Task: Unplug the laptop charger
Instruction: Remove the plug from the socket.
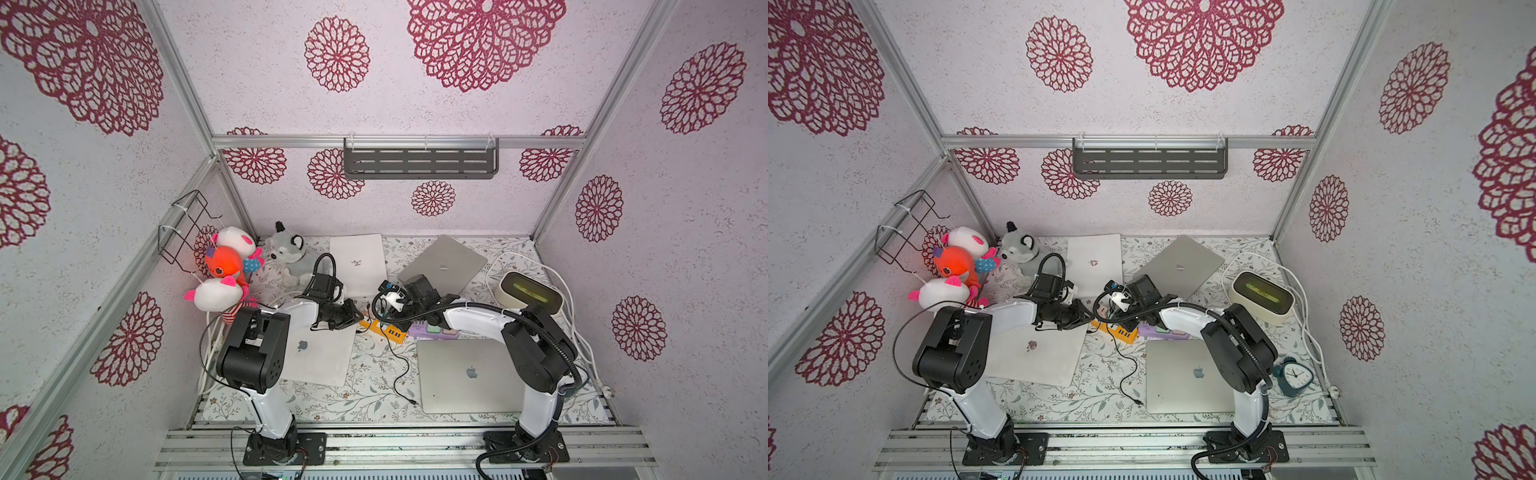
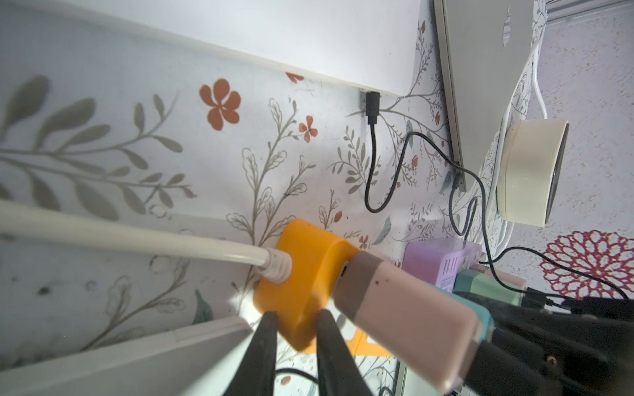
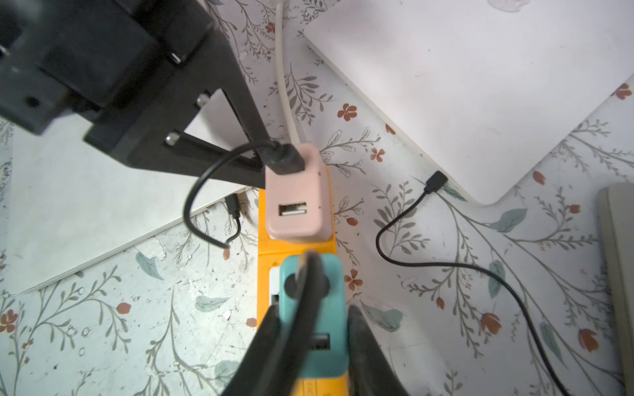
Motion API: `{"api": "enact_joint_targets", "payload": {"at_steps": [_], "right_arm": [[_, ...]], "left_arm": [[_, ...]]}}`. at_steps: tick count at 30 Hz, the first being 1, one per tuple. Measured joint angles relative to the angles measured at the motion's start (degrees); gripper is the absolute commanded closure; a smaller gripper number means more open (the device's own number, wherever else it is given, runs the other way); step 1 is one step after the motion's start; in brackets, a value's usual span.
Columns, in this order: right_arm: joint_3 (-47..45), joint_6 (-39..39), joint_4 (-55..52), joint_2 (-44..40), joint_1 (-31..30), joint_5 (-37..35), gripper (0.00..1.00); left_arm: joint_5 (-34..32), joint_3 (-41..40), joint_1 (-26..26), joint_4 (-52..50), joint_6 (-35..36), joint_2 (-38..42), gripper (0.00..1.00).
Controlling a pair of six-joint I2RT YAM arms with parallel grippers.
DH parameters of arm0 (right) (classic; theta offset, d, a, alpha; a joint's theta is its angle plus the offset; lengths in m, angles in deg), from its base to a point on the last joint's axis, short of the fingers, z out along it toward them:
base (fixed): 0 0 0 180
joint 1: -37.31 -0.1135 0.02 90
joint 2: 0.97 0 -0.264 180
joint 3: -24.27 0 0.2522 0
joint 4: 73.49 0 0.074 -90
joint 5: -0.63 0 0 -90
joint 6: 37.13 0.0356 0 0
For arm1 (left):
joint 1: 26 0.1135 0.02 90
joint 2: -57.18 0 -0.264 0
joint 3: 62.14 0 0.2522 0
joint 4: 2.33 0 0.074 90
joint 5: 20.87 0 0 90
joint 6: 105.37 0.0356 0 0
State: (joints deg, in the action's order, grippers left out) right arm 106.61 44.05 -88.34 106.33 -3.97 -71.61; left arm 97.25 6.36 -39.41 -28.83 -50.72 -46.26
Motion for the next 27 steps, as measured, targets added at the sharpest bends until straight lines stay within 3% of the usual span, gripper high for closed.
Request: {"api": "enact_joint_targets", "payload": {"at_steps": [7, 14, 21, 27], "right_arm": [[0.02, 1.42, -0.07, 0.07, 0.57, 0.85, 0.90], [1.16, 0.83, -1.88, 0.04, -1.46, -4.28, 0.93], [-0.70, 4.09, 1.64, -0.04, 1.01, 1.70, 0.95], [1.09, 2.45, -1.84, -0.04, -0.61, -3.13, 0.95]], "left_arm": [[-1.88, 0.28, -1.01, 0.13, 0.20, 0.02, 0.78], [-2.67, 0.42, -1.40, 0.07, 0.22, -0.20, 0.79], [-3.45, 0.44, -1.81, 0.68, 0.24, -0.24, 0.79], [-3.85, 0.44, -2.08, 1.20, 0.24, -0.44, 0.79]]}}
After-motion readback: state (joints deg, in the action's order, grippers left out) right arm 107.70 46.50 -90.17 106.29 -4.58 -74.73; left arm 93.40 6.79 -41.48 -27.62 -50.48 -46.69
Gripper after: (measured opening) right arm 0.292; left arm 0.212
